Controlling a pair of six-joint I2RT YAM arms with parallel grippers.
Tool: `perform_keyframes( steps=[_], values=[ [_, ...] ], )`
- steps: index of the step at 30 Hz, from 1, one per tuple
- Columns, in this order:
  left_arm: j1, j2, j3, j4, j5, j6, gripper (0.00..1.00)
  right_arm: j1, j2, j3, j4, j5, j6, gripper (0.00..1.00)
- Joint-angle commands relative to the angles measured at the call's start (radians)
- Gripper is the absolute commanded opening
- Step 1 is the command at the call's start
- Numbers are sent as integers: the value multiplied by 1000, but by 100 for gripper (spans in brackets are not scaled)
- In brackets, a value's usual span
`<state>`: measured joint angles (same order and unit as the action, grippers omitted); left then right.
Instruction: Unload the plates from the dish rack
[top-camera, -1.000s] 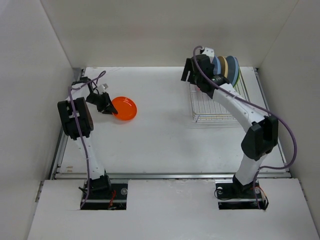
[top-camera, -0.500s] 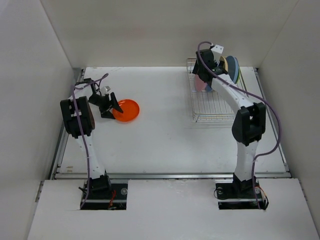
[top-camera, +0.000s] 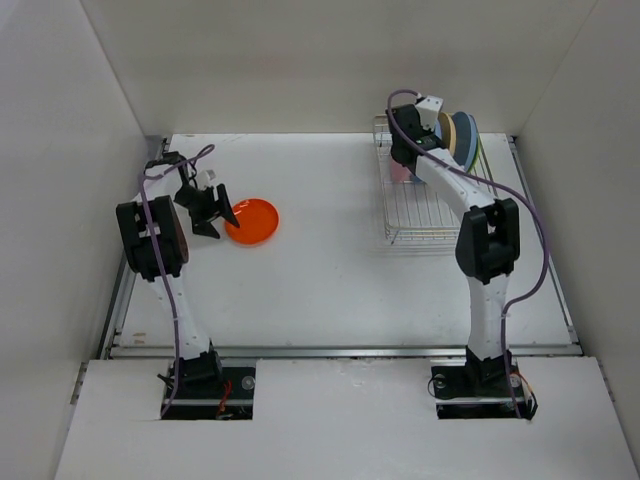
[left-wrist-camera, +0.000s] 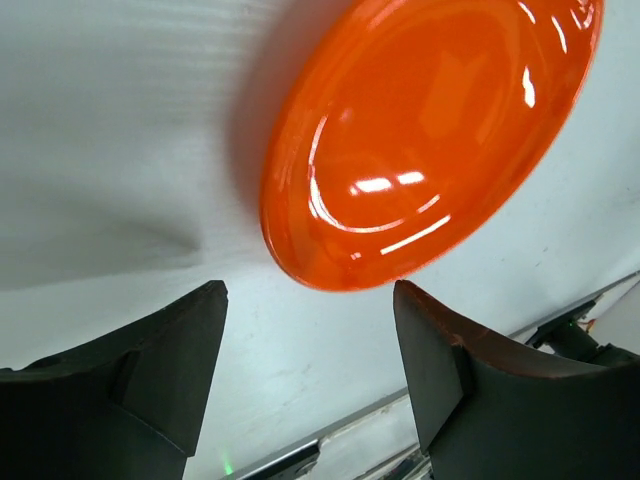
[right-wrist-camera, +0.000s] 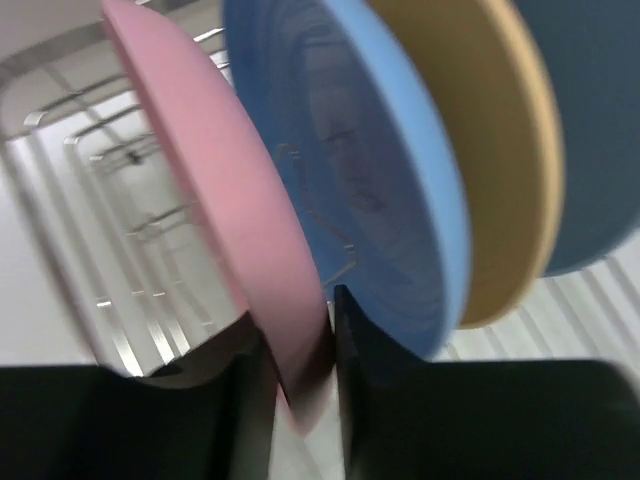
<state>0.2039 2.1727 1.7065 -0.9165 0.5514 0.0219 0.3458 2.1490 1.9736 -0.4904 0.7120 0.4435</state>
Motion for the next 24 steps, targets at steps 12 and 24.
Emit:
perform_keyframes(
  steps=[12, 24],
  values=[
    [2, -195, -11, -104, 25, 29, 66, 58, -342, -67, 78, 260, -97, 0],
    [2, -314, -11, -174, 16, 81, 66, 196, -557, -203, 118, -482, -255, 0]
  ],
)
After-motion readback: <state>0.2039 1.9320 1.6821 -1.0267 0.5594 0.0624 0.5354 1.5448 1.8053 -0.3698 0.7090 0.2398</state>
